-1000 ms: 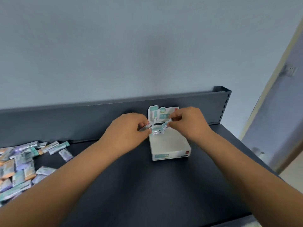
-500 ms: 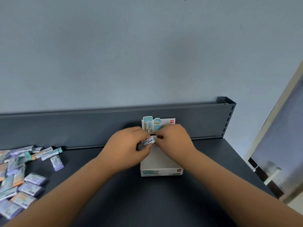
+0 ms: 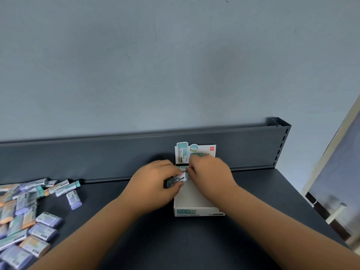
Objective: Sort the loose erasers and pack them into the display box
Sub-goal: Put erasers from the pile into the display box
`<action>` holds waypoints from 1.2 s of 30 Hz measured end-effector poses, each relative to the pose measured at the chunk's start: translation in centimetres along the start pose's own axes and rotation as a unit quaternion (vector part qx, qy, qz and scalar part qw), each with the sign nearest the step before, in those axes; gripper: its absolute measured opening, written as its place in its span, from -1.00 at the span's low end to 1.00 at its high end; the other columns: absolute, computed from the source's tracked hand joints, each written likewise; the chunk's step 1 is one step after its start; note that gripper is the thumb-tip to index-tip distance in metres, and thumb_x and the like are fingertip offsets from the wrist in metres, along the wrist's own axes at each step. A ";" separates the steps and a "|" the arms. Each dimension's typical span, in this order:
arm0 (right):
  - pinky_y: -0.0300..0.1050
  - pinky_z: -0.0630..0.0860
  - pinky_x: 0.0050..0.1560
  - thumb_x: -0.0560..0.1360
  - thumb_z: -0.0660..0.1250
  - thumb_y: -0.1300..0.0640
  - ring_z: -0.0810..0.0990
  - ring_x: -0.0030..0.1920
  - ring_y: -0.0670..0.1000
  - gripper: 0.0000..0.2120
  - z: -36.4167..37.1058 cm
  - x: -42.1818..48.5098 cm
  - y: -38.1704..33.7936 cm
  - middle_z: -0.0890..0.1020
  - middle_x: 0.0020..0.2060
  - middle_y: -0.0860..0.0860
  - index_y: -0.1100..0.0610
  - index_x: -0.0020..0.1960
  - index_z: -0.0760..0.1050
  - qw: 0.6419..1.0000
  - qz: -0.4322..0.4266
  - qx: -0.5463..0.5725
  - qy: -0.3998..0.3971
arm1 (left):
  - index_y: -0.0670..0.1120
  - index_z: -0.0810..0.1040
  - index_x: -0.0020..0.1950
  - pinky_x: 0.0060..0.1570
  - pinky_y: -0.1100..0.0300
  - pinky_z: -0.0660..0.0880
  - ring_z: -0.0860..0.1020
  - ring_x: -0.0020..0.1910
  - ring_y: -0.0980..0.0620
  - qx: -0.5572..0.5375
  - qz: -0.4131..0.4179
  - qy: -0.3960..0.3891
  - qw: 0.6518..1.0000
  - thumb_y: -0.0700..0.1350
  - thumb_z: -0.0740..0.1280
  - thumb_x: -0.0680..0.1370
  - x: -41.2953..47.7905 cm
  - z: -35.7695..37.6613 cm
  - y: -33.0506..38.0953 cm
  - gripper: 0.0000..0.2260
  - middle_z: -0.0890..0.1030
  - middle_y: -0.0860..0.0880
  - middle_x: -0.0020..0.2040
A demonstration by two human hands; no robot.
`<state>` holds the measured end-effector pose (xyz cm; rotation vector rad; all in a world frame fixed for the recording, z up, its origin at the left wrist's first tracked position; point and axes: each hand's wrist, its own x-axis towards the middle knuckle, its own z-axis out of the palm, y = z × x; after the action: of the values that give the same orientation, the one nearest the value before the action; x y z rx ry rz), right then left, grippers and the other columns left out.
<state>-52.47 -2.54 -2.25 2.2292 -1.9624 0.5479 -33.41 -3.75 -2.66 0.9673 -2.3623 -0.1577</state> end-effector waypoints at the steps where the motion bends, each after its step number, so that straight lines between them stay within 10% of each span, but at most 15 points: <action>1: -0.07 0.46 -0.21 0.65 0.20 -0.03 0.61 -0.06 0.13 -0.82 0.0 -0.1 0.0 0.63 -0.02 0.03 0.07 0.08 0.46 1.000 0.002 0.001 0.004 | 0.10 0.65 -0.01 -0.13 0.06 0.56 0.55 -0.13 0.16 -0.029 -0.013 -0.003 0.999 0.10 0.35 0.49 0.1 0.1 0.1 -0.84 0.59 0.14 -0.13; 17: -0.02 0.62 -0.10 0.51 0.35 0.08 0.63 -0.16 -0.11 -0.90 -2.1 -0.9 1.4 0.68 -0.20 -0.15 -0.03 -0.06 0.64 0.979 0.031 0.199 0.042 | 0.05 0.66 0.00 -0.08 0.13 0.52 0.50 -0.10 0.12 0.021 -0.024 0.014 0.999 0.09 0.49 0.46 1.8 1.0 0.8 -0.81 0.56 0.18 -0.17; 26: -0.10 0.58 -0.06 0.45 0.35 -0.05 0.61 0.03 0.02 -0.82 -2.5 -1.2 1.2 0.66 -0.03 -0.10 -0.10 0.02 0.64 0.995 0.005 0.023 -0.095 | 0.02 0.65 -0.20 -0.21 0.14 0.36 0.56 -0.10 -0.06 0.173 0.025 -0.029 0.984 0.12 0.39 0.46 3.3 2.0 2.0 -0.81 0.65 0.02 -0.25; 36: -0.06 0.50 -0.17 0.54 0.25 0.11 0.60 -0.05 0.13 -0.86 -1.2 -1.4 0.3 0.61 -0.05 0.02 0.04 -0.02 0.59 0.994 -0.030 -0.059 -0.088 | -0.04 0.59 -0.05 -0.26 0.11 0.33 0.47 -0.04 -0.06 0.235 -0.109 -0.030 0.965 0.00 0.35 0.50 2.8 2.7 1.9 -0.87 0.49 0.00 0.00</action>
<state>-53.11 -0.91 -1.70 2.3243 -1.9411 0.2288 -37.62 -4.53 -3.01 1.4639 -2.3918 0.3088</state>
